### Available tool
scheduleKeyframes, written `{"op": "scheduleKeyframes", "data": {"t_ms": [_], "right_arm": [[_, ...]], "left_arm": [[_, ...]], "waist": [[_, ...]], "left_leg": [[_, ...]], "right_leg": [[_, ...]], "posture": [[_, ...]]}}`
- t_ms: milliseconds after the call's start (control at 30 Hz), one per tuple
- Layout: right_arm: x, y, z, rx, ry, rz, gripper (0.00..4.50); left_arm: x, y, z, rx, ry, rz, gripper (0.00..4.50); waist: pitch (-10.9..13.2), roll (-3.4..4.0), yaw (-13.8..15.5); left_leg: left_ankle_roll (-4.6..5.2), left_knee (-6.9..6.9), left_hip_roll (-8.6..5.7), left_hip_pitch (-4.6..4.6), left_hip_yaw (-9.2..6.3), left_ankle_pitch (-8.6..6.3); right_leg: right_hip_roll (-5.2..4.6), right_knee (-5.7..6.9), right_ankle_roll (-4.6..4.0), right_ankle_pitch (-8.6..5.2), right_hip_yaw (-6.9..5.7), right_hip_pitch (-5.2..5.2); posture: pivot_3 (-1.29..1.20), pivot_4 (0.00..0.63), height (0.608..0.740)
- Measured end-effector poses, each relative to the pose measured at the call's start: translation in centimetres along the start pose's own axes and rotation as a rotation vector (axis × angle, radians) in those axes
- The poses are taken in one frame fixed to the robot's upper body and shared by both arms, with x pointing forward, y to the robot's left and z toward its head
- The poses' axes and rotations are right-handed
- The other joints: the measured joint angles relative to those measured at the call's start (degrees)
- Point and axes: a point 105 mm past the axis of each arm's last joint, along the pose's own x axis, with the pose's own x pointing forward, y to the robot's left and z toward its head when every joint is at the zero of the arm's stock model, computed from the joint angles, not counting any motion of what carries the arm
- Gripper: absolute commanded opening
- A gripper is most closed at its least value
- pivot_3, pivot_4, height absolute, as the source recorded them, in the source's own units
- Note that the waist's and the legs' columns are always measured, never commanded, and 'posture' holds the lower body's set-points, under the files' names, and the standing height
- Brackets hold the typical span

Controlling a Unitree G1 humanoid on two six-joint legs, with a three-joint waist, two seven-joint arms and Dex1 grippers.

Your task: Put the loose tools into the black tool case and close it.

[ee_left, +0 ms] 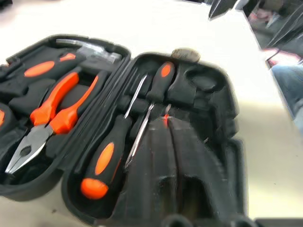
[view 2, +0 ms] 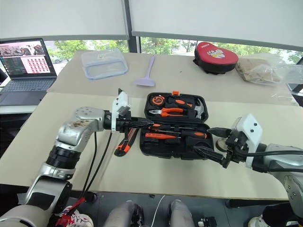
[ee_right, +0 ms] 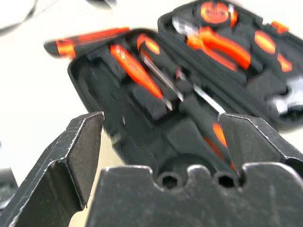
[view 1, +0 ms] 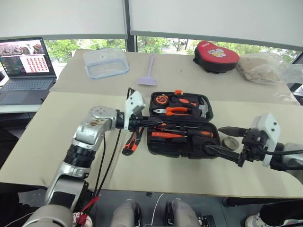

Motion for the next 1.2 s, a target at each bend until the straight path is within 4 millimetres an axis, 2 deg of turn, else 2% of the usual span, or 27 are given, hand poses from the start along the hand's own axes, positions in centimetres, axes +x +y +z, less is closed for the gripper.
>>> {"op": "scheduleKeyframes", "data": {"t_ms": [67, 133, 267, 367, 433, 500, 533, 667, 767, 867, 967, 1067, 1200], "right_arm": [[-1.3, -0.8, -0.5, 0.020, 0.022, -0.035, 4.50], [-2.9, -1.4, -0.9, 0.036, 0.040, -0.067, 4.50], [-5.5, -2.5, -2.1, 0.075, 0.094, -0.125, 4.50], [-6.3, -2.9, -3.3, 0.081, 0.150, -0.133, 4.50], [-6.6, -3.6, -3.5, 0.071, 0.168, -0.143, 4.50], [-6.2, -4.7, -3.0, 0.044, 0.164, -0.144, 4.50], [-5.5, -5.1, -2.3, 0.027, 0.143, -0.125, 4.50], [-3.5, -4.8, 0.2, -0.034, 0.073, -0.042, 4.50], [-2.6, -3.7, 2.8, -0.090, 0.012, 0.033, 4.50], [-1.8, -2.2, 4.5, -0.131, -0.026, 0.109, 4.50], [-1.0, -1.1, 5.4, -0.154, -0.042, 0.163, 4.50], [-0.2, 0.0, 6.2, -0.179, -0.058, 0.215, 4.50], [0.7, 0.9, 6.0, -0.173, -0.063, 0.247, 4.50]], "left_arm": [[-2.6, -0.2, 1.4, 0.024, -0.001, 0.033, 2.26], [-4.6, -1.1, 2.0, 0.058, 0.028, 0.045, 2.96], [-6.7, -3.0, 2.2, 0.050, 0.069, 0.017, 4.46], [-7.4, -4.4, 2.7, 0.089, 0.105, -0.018, 4.46], [-7.6, -5.2, 2.1, 0.103, 0.142, -0.033, 4.46], [-7.9, -5.8, 0.7, 0.082, 0.199, -0.034, 4.46], [-8.0, -5.5, -0.4, 0.062, 0.244, 0.016, 4.46], [-9.1, -3.2, -2.8, -0.035, 0.344, 0.264, 4.46], [-9.7, -2.1, -4.4, -0.188, 0.383, 0.453, 4.46], [-8.4, -2.9, -6.1, -0.322, 0.417, 0.510, 4.46], [-6.7, -3.0, -6.8, -0.387, 0.438, 0.526, 4.46], [-4.6, -1.9, -7.0, -0.410, 0.454, 0.561, 4.46], [-3.3, -1.0, -7.7, -0.417, 0.491, 0.587, 4.46]], "waist": [[0.0, 0.01, -0.2], [0.0, 0.04, -0.1], [0.0, 0.02, 0.3], [0.0, 0.03, 0.3], [0.0, 0.12, 0.0], [0.0, 0.17, -0.5], [0.0, 0.18, -0.7], [0.2, 0.32, -0.4], [0.2, 0.37, 0.1], [0.3, 0.27, 0.4], [0.3, 0.22, 0.6], [0.3, 0.20, 0.7], [0.3, 0.20, 0.5]], "left_leg": [[-0.03, -0.09, 0.00, 0.14, 0.03, 0.02], [-0.03, -0.15, -0.01, 0.27, 0.03, 0.02], [-0.04, -0.13, -0.04, 0.40, -0.07, 0.01], [-0.03, -0.16, -0.06, 0.56, -0.11, -0.01], [-0.04, -0.31, -0.09, 0.83, -0.08, -0.01], [-0.08, -0.41, -0.07, 0.91, -0.05, 0.00], [-0.13, -0.45, -0.02, 0.96, -0.05, 0.03], [-0.23, -0.73, -0.04, 0.95, -0.06, 0.10], [-0.23, -0.76, -0.06, 0.92, -0.09, 0.11], [-0.22, -0.73, -0.10, 0.85, -0.15, 0.11], [-0.21, -0.67, -0.13, 0.86, -0.16, 0.11], [-0.22, -0.67, -0.14, 0.89, -0.15, 0.11], [-0.24, -0.73, -0.14, 0.91, -0.14, 0.12]], "right_leg": [[0.01, -0.02, 0.02, -0.01, 0.02, 0.07], [-0.01, -0.03, 0.04, -0.03, 0.04, 0.18], [-0.02, -0.13, 0.11, -0.08, 0.01, 0.49], [-0.04, -0.20, 0.34, -0.22, 0.03, 0.68], [-0.05, -0.23, 0.31, -0.23, 0.13, 0.86], [-0.02, -0.22, 0.24, -0.25, 0.21, 0.84], [0.02, -0.20, 0.14, -0.26, 0.23, 0.83], [0.00, -0.19, -0.15, -0.18, 0.22, 0.73], [-0.01, -0.20, -0.12, -0.20, 0.20, 0.74], [0.00, -0.25, -0.08, -0.22, 0.20, 0.77], [-0.03, -0.23, -0.06, -0.21, 0.19, 0.81], [-0.02, -0.19, -0.07, -0.21, 0.20, 0.83], [-0.03, -0.21, -0.08, -0.21, 0.19, 0.80]], "posture": [[0.00, 0.150, 0.731], [0.00, 0.150, 0.731], [0.00, 0.150, 0.731], [0.00, 0.150, 0.731], [0.00, 0.150, 0.731], [0.00, 0.150, 0.731], [0.00, 0.150, 0.731], [0.00, 0.150, 0.731], [0.00, 0.150, 0.731], [0.00, 0.150, 0.731], [0.00, 0.150, 0.731], [0.00, 0.150, 0.731], [0.00, 0.150, 0.731]]}}
